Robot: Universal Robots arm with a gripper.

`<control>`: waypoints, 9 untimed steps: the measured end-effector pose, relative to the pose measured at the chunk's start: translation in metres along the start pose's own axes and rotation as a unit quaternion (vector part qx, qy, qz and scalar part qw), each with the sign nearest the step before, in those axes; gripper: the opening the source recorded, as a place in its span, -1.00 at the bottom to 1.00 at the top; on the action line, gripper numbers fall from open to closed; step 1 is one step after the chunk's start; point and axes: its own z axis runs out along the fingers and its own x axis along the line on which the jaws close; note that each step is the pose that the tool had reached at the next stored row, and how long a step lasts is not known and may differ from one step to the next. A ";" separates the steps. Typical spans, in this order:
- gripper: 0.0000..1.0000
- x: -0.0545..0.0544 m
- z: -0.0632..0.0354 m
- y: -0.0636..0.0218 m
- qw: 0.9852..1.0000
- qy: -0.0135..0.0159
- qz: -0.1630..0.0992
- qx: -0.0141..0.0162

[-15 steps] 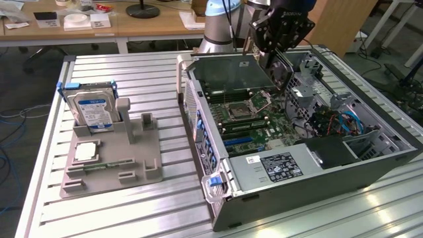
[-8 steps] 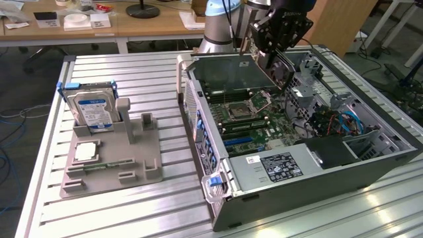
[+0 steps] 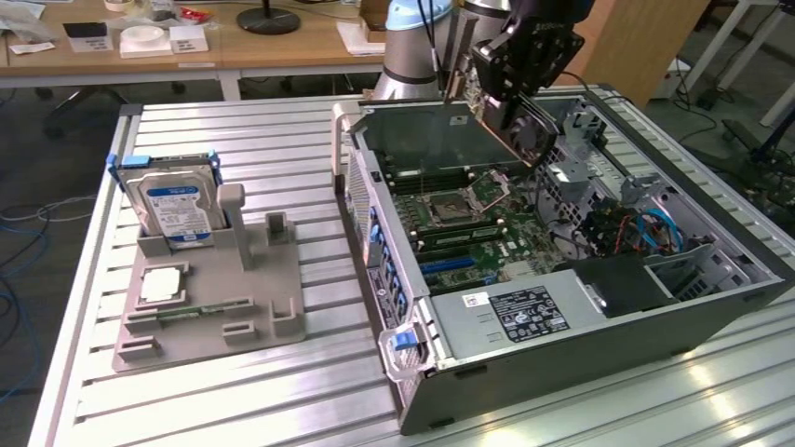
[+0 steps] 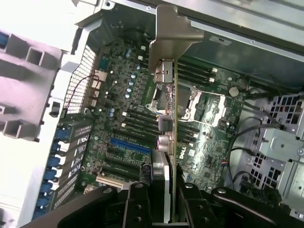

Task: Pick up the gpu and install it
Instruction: 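Insert the gpu into the slot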

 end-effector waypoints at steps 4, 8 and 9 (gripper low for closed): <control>-0.44 0.000 0.0000 0.0000 1.000 0.001 -0.031 0.000; -0.44 0.000 0.0001 0.0000 0.998 0.003 -0.061 -0.001; -0.44 0.000 0.0001 0.0000 0.998 0.003 -0.069 -0.001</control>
